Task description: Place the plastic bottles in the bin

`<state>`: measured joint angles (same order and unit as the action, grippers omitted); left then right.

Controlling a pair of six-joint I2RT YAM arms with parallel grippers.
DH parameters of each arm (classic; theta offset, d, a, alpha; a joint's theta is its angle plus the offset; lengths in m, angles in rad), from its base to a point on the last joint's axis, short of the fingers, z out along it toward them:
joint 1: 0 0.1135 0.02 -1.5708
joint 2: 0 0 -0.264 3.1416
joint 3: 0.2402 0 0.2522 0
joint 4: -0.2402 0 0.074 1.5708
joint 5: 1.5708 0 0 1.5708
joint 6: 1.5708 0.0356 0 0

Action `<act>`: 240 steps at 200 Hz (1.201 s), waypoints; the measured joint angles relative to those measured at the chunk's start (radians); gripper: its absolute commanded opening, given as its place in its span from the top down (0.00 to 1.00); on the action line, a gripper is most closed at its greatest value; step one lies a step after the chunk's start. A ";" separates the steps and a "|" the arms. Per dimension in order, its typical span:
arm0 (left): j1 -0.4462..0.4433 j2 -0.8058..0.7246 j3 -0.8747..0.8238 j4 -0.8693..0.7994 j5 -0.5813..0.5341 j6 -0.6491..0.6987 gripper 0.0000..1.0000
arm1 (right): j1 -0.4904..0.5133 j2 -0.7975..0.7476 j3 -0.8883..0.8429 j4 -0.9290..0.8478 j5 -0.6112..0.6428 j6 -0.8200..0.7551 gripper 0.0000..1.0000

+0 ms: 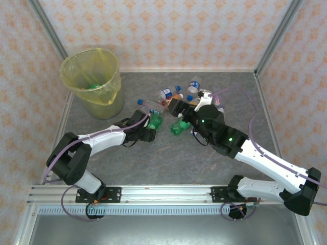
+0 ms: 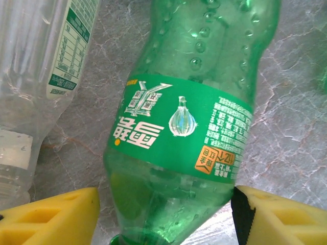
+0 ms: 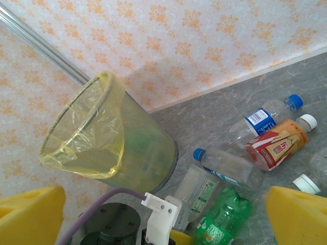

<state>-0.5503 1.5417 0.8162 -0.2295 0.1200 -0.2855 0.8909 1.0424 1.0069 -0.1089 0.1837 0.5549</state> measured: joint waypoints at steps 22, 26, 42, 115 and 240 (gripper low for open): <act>-0.009 0.031 0.000 -0.001 -0.004 0.004 0.32 | 0.000 0.000 0.000 0.000 0.000 0.003 0.00; -0.013 0.036 0.000 -0.001 -0.004 0.007 0.32 | 0.000 0.000 0.000 0.000 0.000 0.003 0.00; -0.019 0.055 0.000 -0.001 -0.004 0.011 0.32 | 0.000 0.000 0.000 0.000 0.000 0.003 0.00; -0.047 0.073 0.000 -0.002 -0.003 0.026 0.39 | 0.000 0.000 0.000 0.000 0.000 0.003 0.00; -0.052 0.015 -0.044 -0.012 -0.003 0.026 0.73 | 0.000 0.002 0.000 0.000 -0.001 0.003 0.00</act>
<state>-0.6025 1.5570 0.7723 -0.2417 0.1169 -0.2600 0.8909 1.0443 1.0069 -0.1089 0.1829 0.5579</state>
